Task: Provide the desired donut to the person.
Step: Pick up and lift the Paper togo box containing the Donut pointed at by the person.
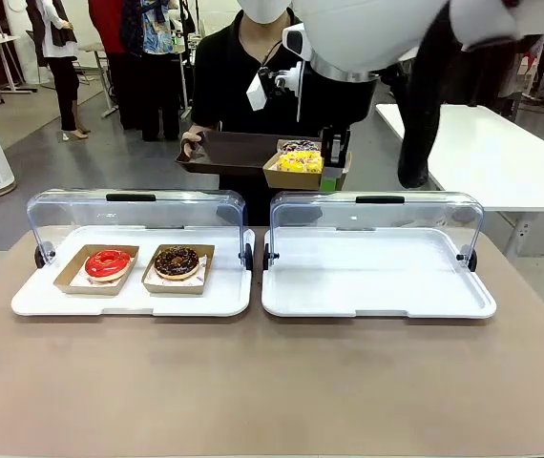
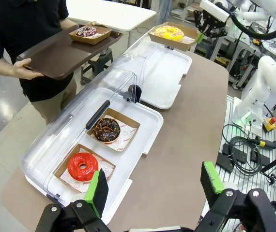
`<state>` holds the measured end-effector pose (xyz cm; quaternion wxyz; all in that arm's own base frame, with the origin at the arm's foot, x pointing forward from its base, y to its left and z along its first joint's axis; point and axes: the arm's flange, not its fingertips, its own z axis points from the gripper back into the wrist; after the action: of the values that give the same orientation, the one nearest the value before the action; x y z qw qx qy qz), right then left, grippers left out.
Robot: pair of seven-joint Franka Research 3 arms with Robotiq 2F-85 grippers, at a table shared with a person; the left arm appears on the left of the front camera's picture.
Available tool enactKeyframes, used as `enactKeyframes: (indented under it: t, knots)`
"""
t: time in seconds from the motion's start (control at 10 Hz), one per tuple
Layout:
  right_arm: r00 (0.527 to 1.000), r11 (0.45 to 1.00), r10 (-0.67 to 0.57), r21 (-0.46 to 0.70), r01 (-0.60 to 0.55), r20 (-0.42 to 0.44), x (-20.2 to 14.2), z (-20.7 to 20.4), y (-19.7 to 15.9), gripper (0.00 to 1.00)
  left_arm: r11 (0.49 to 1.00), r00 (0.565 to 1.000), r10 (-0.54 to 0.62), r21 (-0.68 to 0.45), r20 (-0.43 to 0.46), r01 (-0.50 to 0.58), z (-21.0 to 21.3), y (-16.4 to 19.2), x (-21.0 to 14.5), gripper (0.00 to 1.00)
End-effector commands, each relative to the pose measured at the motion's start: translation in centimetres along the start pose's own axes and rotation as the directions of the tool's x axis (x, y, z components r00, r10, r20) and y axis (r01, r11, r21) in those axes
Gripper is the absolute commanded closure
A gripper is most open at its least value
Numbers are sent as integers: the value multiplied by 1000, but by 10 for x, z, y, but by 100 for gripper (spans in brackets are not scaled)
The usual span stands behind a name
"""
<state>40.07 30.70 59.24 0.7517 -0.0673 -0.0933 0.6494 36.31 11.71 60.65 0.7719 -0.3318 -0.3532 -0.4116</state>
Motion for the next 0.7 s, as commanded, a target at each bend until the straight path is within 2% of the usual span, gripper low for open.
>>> enactKeyframes:
  t: [0.0, 0.1, 0.6]
  knots:
    - [1000, 1000, 16, 17, -16, -5, 3, -13, -14, 100, 1000, 1000, 1, -6, 8, -1, 2, -1, 0, 0]
    - [1000, 1000, 0, 0, 0, 0, 0, 0, 0, 100, 1000, 1000, 1, -6, 8, -1, 2, -1, 0, 0]
    - [1000, 1000, 0, 0, 0, 0, 0, 0, 0, 100, 1000, 1000, 1, -6, 8, -1, 2, -1, 0, 0]
